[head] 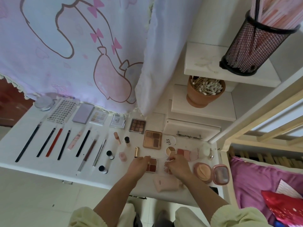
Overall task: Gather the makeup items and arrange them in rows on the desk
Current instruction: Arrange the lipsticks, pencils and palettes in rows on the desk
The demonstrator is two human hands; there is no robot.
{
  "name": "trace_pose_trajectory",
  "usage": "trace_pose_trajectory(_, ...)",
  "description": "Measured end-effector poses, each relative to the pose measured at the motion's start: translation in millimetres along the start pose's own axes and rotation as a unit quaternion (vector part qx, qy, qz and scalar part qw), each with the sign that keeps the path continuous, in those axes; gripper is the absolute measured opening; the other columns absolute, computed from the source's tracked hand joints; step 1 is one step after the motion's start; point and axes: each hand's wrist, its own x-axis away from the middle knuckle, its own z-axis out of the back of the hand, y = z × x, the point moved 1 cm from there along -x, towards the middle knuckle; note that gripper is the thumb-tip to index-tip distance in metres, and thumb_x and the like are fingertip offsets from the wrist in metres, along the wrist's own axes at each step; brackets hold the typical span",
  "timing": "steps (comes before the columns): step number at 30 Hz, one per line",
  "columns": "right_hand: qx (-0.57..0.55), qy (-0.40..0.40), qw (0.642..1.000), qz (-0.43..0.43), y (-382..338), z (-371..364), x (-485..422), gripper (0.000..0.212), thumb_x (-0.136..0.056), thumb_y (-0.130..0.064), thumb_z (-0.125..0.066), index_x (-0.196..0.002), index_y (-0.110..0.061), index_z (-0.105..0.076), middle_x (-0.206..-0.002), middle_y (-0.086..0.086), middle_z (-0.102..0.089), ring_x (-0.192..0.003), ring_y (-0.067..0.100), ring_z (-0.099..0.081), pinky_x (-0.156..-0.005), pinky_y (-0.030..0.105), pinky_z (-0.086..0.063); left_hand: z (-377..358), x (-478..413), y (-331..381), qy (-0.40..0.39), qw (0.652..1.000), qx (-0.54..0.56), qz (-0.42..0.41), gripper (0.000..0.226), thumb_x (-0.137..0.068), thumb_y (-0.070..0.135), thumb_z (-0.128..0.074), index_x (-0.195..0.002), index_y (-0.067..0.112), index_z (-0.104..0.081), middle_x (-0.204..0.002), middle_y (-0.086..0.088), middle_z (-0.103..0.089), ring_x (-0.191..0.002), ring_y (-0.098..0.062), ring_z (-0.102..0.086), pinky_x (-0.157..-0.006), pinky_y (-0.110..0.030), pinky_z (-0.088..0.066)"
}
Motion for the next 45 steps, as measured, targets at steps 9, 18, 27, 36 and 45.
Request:
trace_pose_trajectory(9,0.093,0.021,0.995,0.026,1.9,13.3,-8.6,0.018,-0.079,-0.011,-0.055,-0.081,0.002,-0.067,-0.085,0.018,-0.068,-0.08,0.031,-0.068,-0.074,0.039,-0.054,-0.3,-0.6,-2.1,-0.011,1.0,-0.014,-0.016,0.023,-0.1,0.025,-0.045,-0.081,0.018,-0.055,-0.084,0.0,-0.056,-0.072,-0.007,-0.05,-0.075,-0.023,-0.05)
trace_pose_trajectory(18,0.081,0.034,0.996,0.035,-11.9,32.1,-15.5,0.03,-0.086,-0.022,-0.056,-0.08,0.006,-0.064,-0.08,0.02,-0.069,-0.075,0.03,-0.069,-0.072,0.041,-0.056,-1.2,-2.8,2.9,0.0,0.995,-0.075,-0.058,0.048,-0.098,0.034,-0.045,-0.142,0.013,-0.044,-0.138,-0.006,-0.052,-0.12,-0.019,-0.05,-0.09,-0.025,-0.034)
trace_pose_trajectory(27,0.034,0.025,0.998,0.04,-40.4,28.8,-33.9,0.02,-0.09,-0.018,-0.056,-0.087,-0.006,-0.072,-0.086,0.006,-0.071,-0.078,0.018,-0.066,-0.071,0.03,-0.052,-11.9,-17.9,30.2,0.038,0.984,-0.107,-0.136,0.042,-0.1,0.015,-0.037,-0.141,0.014,-0.045,-0.143,-0.003,-0.049,-0.123,-0.016,-0.05,-0.1,-0.026,-0.042)
trace_pose_trajectory(36,0.035,0.017,0.999,0.002,-65.8,3.8,-55.1,0.025,-0.083,-0.003,-0.045,-0.063,-0.007,-0.059,-0.067,0.009,-0.06,-0.063,0.022,-0.057,-0.059,0.029,-0.048,-20.5,-57.2,48.2,0.123,0.955,-0.237,-0.126,0.044,-0.095,0.009,-0.036,-0.139,0.009,-0.042,-0.144,-0.008,-0.043,-0.13,-0.029,-0.032,-0.105,-0.03,-0.026)
trace_pose_trajectory(45,0.01,-0.026,0.999,-0.039,-64.3,-3.6,-64.3,0.025,-0.082,-0.007,-0.046,-0.073,-0.002,-0.069,-0.074,0.013,-0.069,-0.071,0.027,-0.067,-0.07,0.039,-0.059,-23.2,-83.1,48.6,0.113,0.941,-0.316,-0.048,0.035,-0.099,0.024,-0.03,-0.122,0.007,-0.05,-0.128,-0.015,-0.05,-0.119,-0.033,-0.038,-0.098,-0.036,-0.031)
